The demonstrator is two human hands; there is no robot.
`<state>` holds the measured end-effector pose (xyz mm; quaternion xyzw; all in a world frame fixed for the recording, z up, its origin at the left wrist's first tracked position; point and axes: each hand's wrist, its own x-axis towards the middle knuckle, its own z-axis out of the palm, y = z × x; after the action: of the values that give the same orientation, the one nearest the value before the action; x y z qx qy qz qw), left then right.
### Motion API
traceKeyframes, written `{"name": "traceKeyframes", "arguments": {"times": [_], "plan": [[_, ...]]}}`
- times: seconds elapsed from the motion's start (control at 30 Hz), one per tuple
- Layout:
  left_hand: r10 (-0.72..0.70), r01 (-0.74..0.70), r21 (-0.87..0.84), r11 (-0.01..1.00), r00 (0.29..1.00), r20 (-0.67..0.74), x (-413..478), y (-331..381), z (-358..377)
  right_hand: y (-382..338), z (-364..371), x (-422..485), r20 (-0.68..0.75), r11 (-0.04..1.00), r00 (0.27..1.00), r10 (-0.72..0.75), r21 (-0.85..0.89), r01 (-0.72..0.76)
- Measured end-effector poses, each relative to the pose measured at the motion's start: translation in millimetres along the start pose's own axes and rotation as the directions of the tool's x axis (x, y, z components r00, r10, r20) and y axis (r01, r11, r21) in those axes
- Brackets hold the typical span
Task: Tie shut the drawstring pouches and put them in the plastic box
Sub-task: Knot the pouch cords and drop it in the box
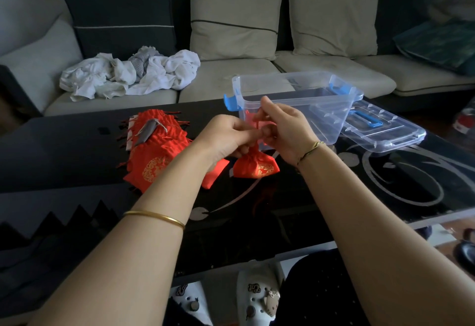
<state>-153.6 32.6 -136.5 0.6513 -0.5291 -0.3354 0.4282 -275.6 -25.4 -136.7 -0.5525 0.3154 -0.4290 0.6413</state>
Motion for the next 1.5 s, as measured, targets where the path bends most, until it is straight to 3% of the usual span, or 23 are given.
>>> {"name": "traceKeyframes", "arguments": {"times": [0.13, 0.27, 0.37, 0.47, 0.73, 0.97, 1.03, 1.17, 1.27, 1.4, 1.5], "plan": [[-0.025, 0.024, -0.063, 0.998, 1.0, -0.017, 1, 1, 1, 2, -1, 2, -0.048, 0.987, 0.996, 0.074, -0.137, -0.08], [-0.053, 0.048, -0.131, 0.99, 0.998, -0.031, -2, 2, -1, 2, -1, -1, 0.005, 0.973, 0.985, 0.173, -0.157, -0.17], [-0.065, 0.048, -0.154, 0.987, 0.992, -0.108, -2, 2, -3, -1, -3, -4, 0.024, 0.977, 0.993, 0.118, -0.18, -0.112], [-0.087, 0.056, -0.179, 0.982, 0.982, -0.17, -2, 0, -3, 2, -4, -4, 0.06, 0.95, 0.998, 0.01, -0.312, 0.009], [-0.194, 0.108, -0.34, 0.934, 0.954, -0.228, -1, 3, -1, 8, 0, -4, 0.126, 0.844, 0.973, -0.191, -0.486, 0.229], [-0.257, 0.13, -0.448, 0.885, 0.937, -0.235, -3, 8, -3, 9, 3, -2, 0.181, 0.638, 0.93, -0.32, -0.685, 0.353], [-0.244, 0.102, -0.448, 0.888, 0.931, -0.271, -3, 9, -6, 9, 3, -2, 0.156, 0.629, 0.934, -0.32, -0.702, 0.333], [-0.137, 0.04, -0.252, 0.967, 0.915, -0.379, -2, 9, -10, 10, 2, 0, 0.064, 0.748, 0.978, -0.197, -0.636, 0.192], [0.077, -0.079, 0.01, 0.997, 0.927, -0.367, -6, 13, -9, 12, 1, 2, 0.007, 0.807, 0.988, -0.155, -0.576, 0.13], [0.308, -0.161, 0.447, 0.88, 0.91, -0.279, -9, 15, -2, 13, 0, 3, -0.041, 0.866, 0.992, -0.116, -0.494, 0.081], [0.345, -0.134, 0.556, 0.82, 0.892, -0.294, -7, 13, 1, 13, 0, 2, -0.032, 0.915, 0.998, -0.062, -0.401, 0.044]]}}
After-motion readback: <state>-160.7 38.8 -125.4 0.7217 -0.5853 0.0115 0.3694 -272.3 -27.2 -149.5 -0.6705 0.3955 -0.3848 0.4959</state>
